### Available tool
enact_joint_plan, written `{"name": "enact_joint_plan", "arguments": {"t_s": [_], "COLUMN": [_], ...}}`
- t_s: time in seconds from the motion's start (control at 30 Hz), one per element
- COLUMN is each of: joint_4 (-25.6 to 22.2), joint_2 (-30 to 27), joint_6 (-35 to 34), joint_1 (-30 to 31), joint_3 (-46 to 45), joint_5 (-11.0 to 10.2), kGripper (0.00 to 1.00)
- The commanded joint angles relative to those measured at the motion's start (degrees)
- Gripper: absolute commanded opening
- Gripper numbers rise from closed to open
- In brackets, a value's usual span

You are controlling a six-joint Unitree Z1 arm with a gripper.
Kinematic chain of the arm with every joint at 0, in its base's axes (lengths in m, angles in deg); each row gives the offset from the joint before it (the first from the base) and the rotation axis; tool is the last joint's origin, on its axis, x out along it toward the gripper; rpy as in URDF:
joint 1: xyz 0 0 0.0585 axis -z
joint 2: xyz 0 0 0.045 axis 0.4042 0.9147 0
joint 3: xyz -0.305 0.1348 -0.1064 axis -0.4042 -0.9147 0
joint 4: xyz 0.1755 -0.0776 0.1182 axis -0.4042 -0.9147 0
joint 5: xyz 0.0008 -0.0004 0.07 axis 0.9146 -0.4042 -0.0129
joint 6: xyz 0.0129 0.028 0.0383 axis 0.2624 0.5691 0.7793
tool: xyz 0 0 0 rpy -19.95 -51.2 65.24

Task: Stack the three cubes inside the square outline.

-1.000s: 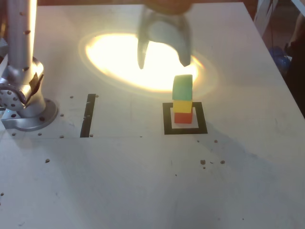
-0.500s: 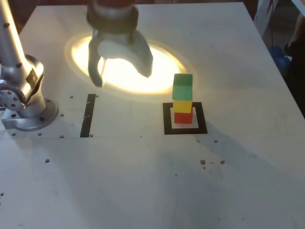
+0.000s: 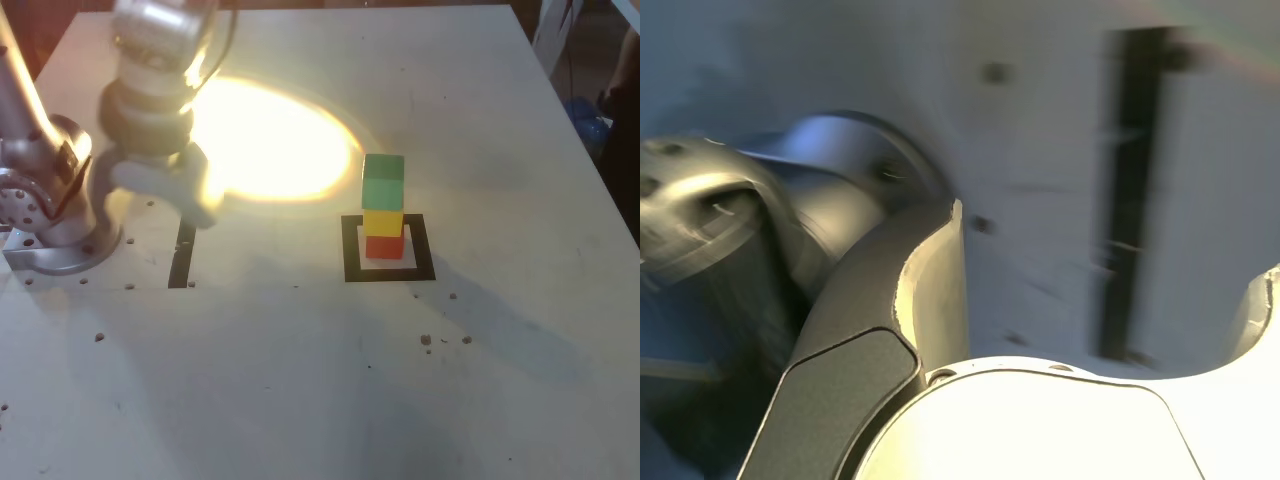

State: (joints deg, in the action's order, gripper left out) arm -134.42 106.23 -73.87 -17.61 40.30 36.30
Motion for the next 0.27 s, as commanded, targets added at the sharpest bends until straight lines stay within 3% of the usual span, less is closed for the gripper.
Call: {"name": "enact_joint_plan", "arguments": {"t_s": [0.0,0.23], "joint_4": [1.0,3.3], "joint_2": [-0.4,-0.3], "joint_6": [0.2,0.5], "joint_1": [0.0,0.0], "joint_3": [0.0,-1.6], "joint_5": [-0.2,-0.4], "kGripper": [0.99,0.99]}}
